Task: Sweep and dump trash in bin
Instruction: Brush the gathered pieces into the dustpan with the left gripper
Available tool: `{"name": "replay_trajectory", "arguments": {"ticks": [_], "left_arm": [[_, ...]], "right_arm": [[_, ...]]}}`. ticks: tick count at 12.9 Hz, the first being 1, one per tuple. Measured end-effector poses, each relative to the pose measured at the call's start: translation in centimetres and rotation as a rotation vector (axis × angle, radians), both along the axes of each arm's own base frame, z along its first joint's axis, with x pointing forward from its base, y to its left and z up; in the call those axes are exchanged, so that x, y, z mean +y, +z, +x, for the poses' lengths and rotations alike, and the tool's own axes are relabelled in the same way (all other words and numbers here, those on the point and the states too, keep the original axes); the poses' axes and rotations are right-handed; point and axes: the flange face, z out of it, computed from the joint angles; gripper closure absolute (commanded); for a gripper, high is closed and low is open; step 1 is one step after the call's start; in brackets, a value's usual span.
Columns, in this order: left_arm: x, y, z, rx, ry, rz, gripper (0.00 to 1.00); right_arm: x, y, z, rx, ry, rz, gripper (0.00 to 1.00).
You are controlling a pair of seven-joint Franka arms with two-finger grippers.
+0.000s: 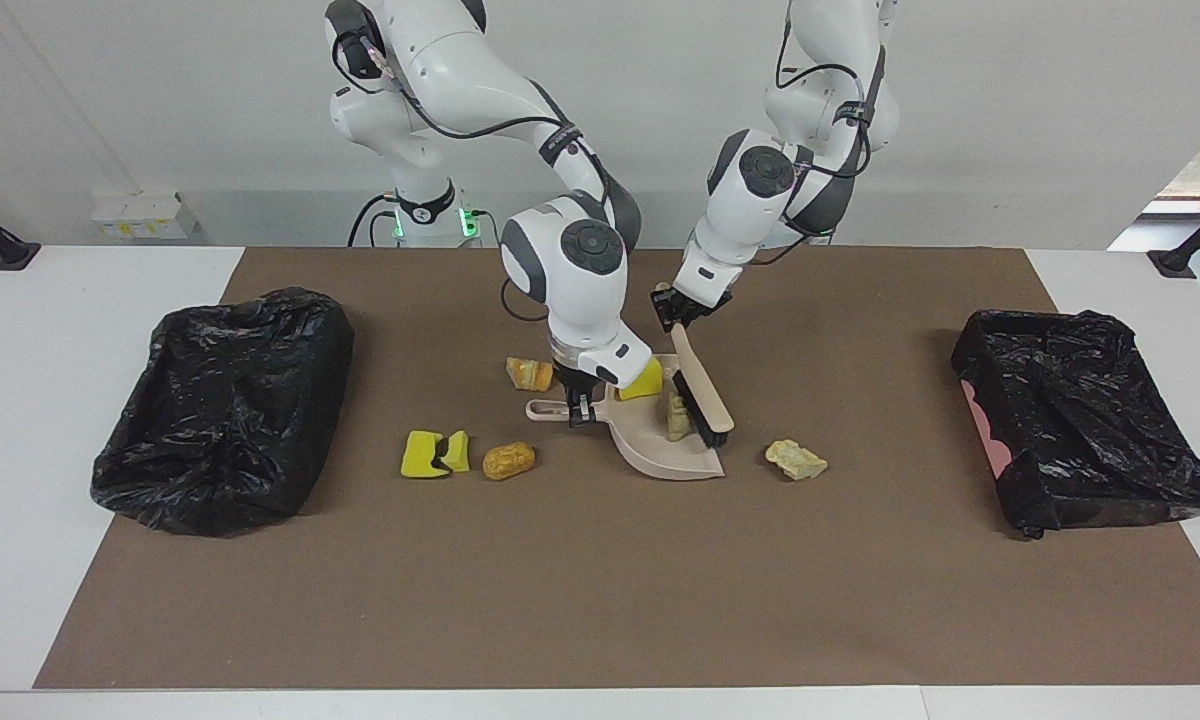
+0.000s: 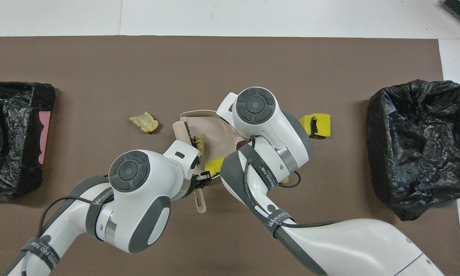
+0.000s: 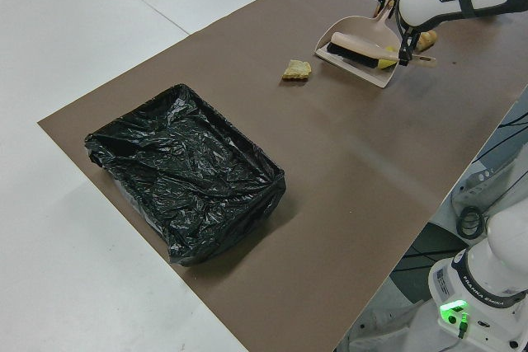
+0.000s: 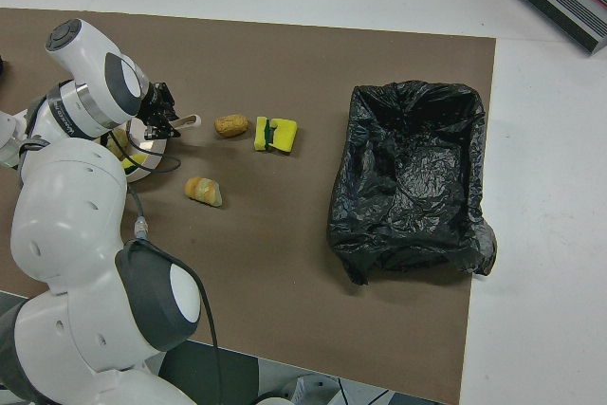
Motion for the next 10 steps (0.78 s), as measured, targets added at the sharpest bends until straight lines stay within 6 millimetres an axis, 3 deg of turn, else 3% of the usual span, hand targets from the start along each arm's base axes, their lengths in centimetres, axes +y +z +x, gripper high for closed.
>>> {"name": "replay_trajectory", "arguments": {"ticks": [2, 5, 10], "left_arm": [[1.9, 0.9, 1.6, -0.003, -0.033, 0.028, 1.00], [6.8, 3.4, 4.9, -0.010, -0.128, 0.109, 1.00], [19.3, 2.0, 9.7, -0.016, -0.237, 0.207, 1.00]], "right_arm": [[-0.1, -0.1, 0.0, 0.000, -0.010, 0.000, 1.00], [-0.4, -0.1, 0.2, -0.001, -0.035, 0.000, 1.00], [-0.7, -0.2, 0.3, -0.003, -0.104, -0.001, 1.00]]}}
